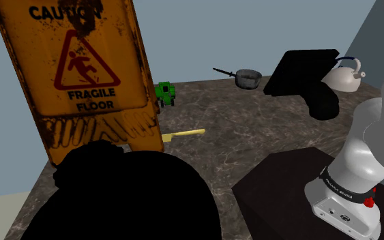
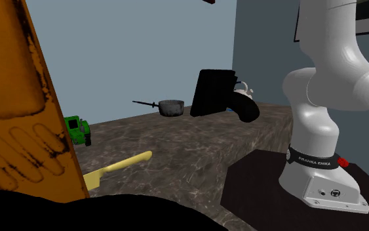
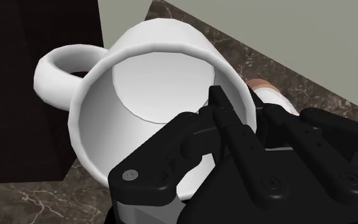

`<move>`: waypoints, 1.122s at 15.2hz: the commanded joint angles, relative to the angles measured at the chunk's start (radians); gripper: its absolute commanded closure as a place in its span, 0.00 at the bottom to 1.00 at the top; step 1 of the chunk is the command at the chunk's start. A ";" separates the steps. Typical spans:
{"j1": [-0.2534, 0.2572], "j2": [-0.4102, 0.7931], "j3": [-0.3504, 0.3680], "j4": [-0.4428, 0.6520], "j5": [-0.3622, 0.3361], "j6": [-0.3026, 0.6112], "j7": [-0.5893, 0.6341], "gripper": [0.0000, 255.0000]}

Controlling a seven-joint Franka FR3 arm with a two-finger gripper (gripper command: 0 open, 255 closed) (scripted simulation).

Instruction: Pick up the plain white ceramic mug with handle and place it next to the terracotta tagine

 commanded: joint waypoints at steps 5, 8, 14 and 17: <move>0.009 0.016 -0.012 -0.071 -0.019 0.077 0.012 1.00; 0.018 0.029 -0.024 -0.102 -0.034 0.113 0.021 1.00; 0.046 0.063 -0.054 -0.158 -0.072 0.184 0.043 1.00; 0.063 0.083 -0.072 -0.183 -0.094 0.218 0.057 1.00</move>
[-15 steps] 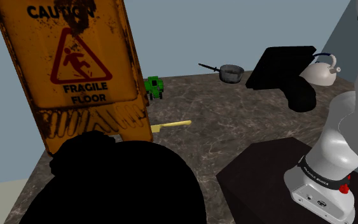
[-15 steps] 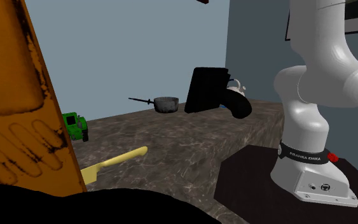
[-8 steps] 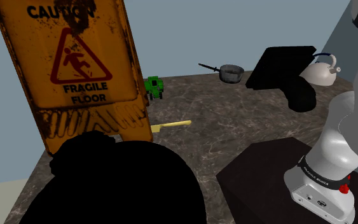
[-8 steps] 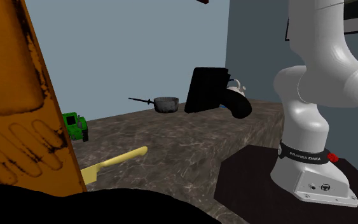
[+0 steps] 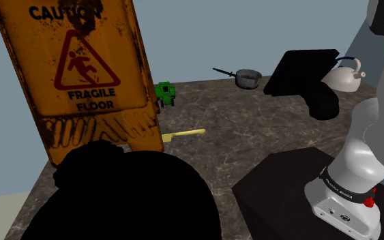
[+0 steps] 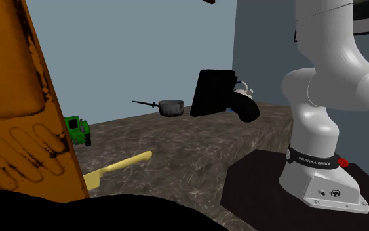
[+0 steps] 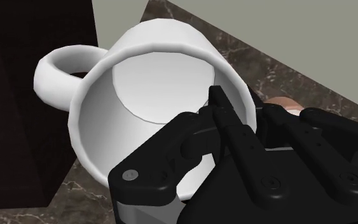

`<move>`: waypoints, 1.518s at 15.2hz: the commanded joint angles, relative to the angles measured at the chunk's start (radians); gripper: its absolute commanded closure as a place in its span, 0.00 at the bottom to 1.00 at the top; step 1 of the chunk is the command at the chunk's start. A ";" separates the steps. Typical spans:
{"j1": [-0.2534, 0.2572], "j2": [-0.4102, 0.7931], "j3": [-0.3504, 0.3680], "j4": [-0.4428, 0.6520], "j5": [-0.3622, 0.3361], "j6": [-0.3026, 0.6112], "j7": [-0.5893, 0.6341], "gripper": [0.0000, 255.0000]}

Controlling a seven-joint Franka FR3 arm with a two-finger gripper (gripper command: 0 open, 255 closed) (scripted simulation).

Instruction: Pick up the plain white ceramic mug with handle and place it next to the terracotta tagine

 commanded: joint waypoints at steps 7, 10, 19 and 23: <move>0.061 0.065 -0.064 -0.054 -0.073 0.088 0.044 1.00; 0.083 0.088 -0.089 -0.072 -0.100 0.119 0.060 1.00; 0.103 0.110 -0.113 -0.086 -0.125 0.147 0.075 1.00; 0.103 0.110 -0.113 -0.086 -0.126 0.147 0.075 0.00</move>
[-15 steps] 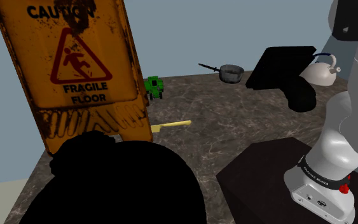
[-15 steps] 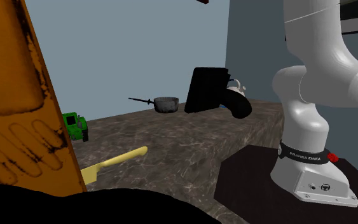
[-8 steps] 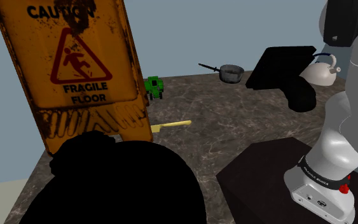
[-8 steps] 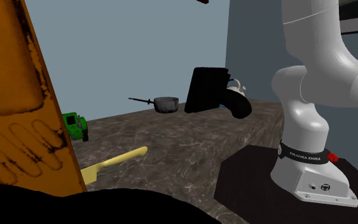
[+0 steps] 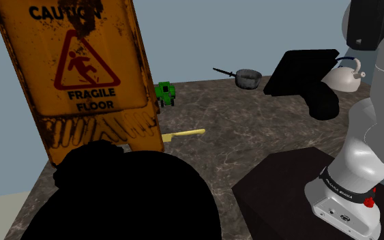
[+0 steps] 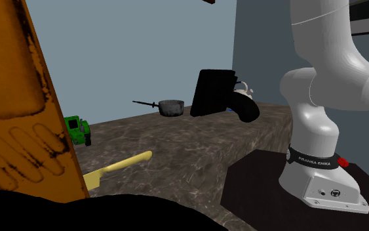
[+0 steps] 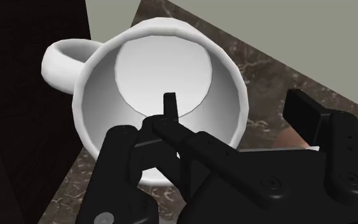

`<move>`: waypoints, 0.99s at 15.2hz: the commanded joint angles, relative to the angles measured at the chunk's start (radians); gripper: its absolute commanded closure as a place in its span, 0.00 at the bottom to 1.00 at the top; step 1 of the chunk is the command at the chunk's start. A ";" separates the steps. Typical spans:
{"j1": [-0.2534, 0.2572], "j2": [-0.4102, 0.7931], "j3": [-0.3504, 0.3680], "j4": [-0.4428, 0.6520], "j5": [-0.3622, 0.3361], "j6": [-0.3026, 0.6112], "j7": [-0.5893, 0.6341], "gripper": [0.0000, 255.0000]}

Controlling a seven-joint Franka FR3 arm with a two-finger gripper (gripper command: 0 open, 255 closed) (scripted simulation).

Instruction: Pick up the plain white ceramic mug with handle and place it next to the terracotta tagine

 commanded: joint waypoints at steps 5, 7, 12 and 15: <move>-0.039 -0.039 0.042 0.028 0.046 -0.051 -0.030 0.00; -0.071 -0.072 0.076 0.057 0.084 -0.099 -0.055 0.00; -0.071 -0.072 0.076 0.057 0.084 -0.099 -0.055 0.00; -0.071 -0.072 0.076 0.057 0.084 -0.099 -0.055 0.00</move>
